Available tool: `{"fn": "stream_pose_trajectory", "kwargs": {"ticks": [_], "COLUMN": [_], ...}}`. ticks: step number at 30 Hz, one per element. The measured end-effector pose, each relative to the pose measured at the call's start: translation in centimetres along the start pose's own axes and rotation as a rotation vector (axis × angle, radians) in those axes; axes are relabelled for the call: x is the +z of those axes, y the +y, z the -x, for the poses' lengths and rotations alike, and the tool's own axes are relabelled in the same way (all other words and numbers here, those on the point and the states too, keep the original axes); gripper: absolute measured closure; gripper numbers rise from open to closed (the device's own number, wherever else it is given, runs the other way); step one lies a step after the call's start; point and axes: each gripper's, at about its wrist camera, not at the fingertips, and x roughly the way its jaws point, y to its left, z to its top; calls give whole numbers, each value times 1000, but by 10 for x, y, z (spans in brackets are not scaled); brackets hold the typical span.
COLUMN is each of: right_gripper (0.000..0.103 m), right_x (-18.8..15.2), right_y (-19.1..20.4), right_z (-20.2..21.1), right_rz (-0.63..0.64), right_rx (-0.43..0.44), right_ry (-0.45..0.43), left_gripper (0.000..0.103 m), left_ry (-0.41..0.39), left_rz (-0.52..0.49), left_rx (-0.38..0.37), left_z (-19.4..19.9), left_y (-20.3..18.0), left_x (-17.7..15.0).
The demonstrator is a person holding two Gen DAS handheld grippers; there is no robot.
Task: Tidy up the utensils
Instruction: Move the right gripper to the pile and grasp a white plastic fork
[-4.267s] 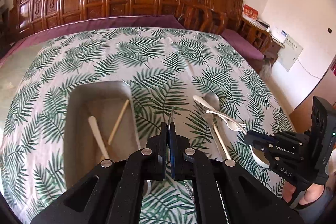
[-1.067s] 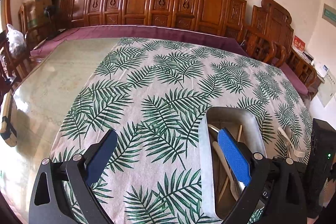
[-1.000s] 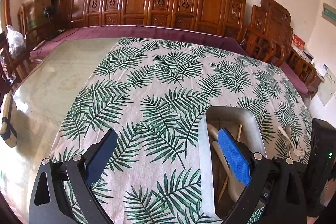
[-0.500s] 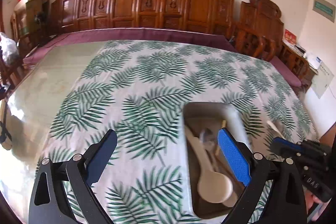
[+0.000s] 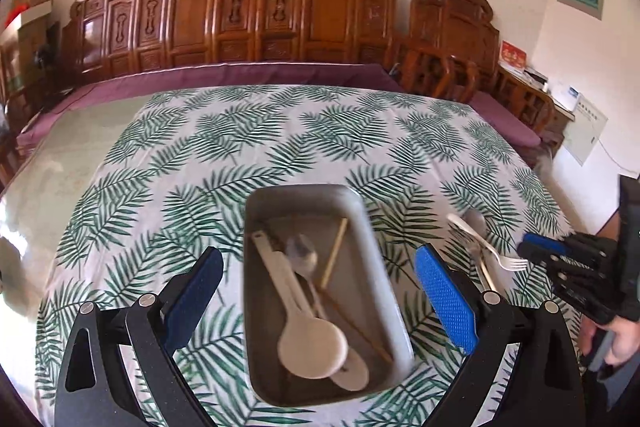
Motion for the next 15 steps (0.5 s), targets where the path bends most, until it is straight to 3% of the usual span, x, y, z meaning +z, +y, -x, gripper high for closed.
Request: {"fn": "stream_pose_trajectory", "kwargs": {"ticks": [8,15], "right_gripper": [79,79], "right_x": [-11,-14], "right_y": [-26,-40], "right_z": [-48,-66], "right_rz": [-2,-27], "right_rx": [-13,28], "right_ry": [85,139], "left_gripper": [10,10], "left_ry": [22,37], "left_rz": [-31,-77], "left_rx": [-29,-50], "left_z": [-9,-14], "left_y": [-30,-61], "left_x": [-8,-15]}}
